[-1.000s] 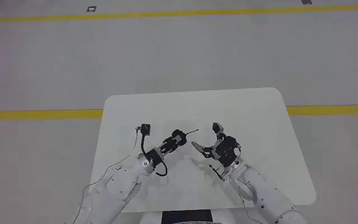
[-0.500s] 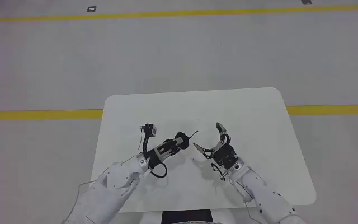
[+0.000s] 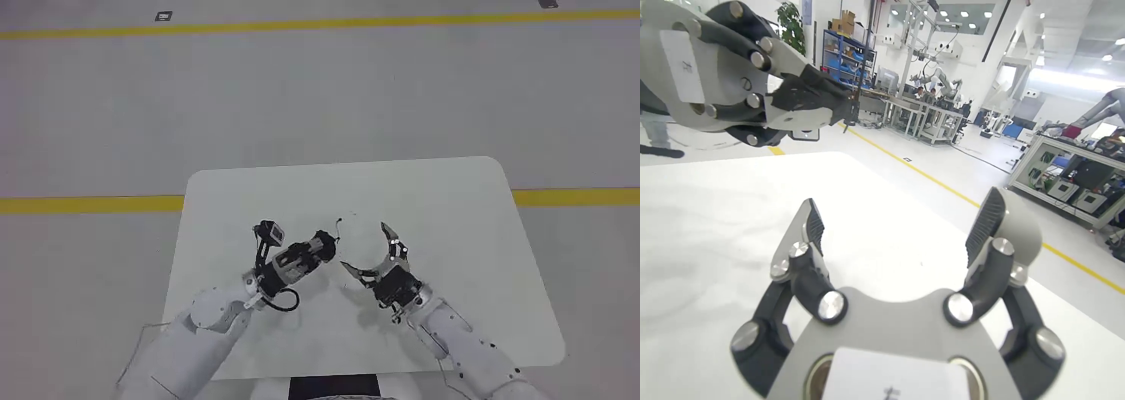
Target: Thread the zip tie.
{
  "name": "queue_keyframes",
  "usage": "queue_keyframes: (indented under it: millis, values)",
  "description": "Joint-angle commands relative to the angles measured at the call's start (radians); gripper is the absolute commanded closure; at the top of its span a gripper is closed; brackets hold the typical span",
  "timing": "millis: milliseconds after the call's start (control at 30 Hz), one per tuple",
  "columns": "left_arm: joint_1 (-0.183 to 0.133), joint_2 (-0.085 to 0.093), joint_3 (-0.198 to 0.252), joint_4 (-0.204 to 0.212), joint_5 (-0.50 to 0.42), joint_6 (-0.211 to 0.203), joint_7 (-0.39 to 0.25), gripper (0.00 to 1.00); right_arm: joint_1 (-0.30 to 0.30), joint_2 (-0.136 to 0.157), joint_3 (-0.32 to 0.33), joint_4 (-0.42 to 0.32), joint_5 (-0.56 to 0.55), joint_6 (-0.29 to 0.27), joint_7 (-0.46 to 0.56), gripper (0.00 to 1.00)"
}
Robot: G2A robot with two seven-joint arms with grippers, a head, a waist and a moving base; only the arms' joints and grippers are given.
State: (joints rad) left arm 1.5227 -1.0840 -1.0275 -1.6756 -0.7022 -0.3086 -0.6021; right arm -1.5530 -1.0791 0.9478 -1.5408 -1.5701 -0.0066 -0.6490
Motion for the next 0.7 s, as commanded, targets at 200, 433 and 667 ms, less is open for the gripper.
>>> queue_keyframes:
  millis: [200,433,667]
  values:
    - [-0.025,-0.004,-0.003,0.042,-0.136,0.043,-0.098,1.0,0.094,0.003,-0.093,0.075,0.0,0.089,-0.136,0.0]
    - [-0.033,-0.009,0.005,0.059,-0.149,0.042,-0.106,1.0,0.173,-0.002,-0.199,0.123,0.0,0.165,-0.209,0.0]
    - [-0.036,-0.009,0.002,0.065,-0.129,0.045,-0.091,1.0,0.173,-0.002,-0.199,0.123,0.0,0.165,-0.209,0.0]
